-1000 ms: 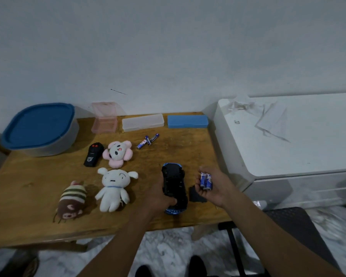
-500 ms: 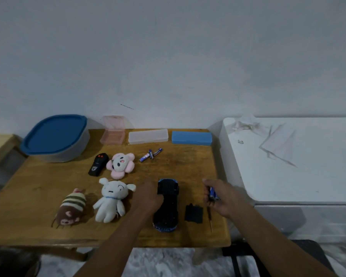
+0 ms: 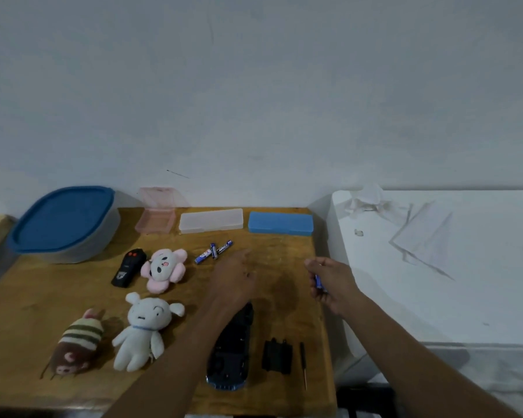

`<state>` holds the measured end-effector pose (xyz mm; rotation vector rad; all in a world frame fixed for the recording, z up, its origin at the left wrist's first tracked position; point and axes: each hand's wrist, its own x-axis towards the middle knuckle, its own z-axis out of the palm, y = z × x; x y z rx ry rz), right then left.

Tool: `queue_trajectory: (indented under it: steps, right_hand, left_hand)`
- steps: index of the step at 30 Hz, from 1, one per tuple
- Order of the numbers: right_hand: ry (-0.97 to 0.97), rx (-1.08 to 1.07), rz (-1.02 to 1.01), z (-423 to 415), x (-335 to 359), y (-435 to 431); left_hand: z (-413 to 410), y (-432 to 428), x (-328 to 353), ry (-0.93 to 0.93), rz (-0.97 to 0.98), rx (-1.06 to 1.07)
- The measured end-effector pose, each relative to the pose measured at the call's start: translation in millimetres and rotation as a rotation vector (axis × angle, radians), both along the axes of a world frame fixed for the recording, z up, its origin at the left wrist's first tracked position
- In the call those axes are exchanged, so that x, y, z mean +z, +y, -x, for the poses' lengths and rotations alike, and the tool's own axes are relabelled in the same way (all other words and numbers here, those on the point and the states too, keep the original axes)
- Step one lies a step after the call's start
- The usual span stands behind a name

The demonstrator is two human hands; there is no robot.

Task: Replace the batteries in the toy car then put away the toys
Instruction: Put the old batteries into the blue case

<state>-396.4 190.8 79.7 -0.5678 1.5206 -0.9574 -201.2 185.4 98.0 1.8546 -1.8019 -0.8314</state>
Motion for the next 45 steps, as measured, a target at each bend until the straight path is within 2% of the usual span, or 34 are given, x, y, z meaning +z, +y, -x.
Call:
queue_trajectory:
  steps: [5, 10, 14, 19, 26, 31, 34, 45]
  right_hand:
    - [0.084, -0.025, 0.015, 2, -16, -50]
    - [0.234, -0.048, 0.042, 6, -38, -91]
    - [0.285, -0.086, -0.012, 8, -62, -126]
    - [0.314, -0.136, 0.006, 10, -84, -145]
    - [0.369, -0.164, 0.118, 9, -92, -149]
    - [0.392, -0.174, 0.131, 11, -94, -154]
    - [0.403, -0.168, 0.142, 13, -97, -156]
    - [0.442, -0.125, 0.113, 17, -101, -159]
  left_hand:
    - [9, -64, -14, -0.093, -0.043, -0.099]
    - [24, -122, -34, -0.231, 0.028, -0.272]
    - [47, -172, -50, -0.307, 0.034, -0.413]
    - [63, -212, -70, -0.555, 0.057, -0.624]
    - [65, -225, -77, -0.781, 0.006, -0.773]
    - [78, -221, -84, -0.961, 0.124, -0.836]
    - [84, -218, -92, -0.994, 0.158, -0.834]
    - [87, -220, -68, -1.023, 0.086, -0.921]
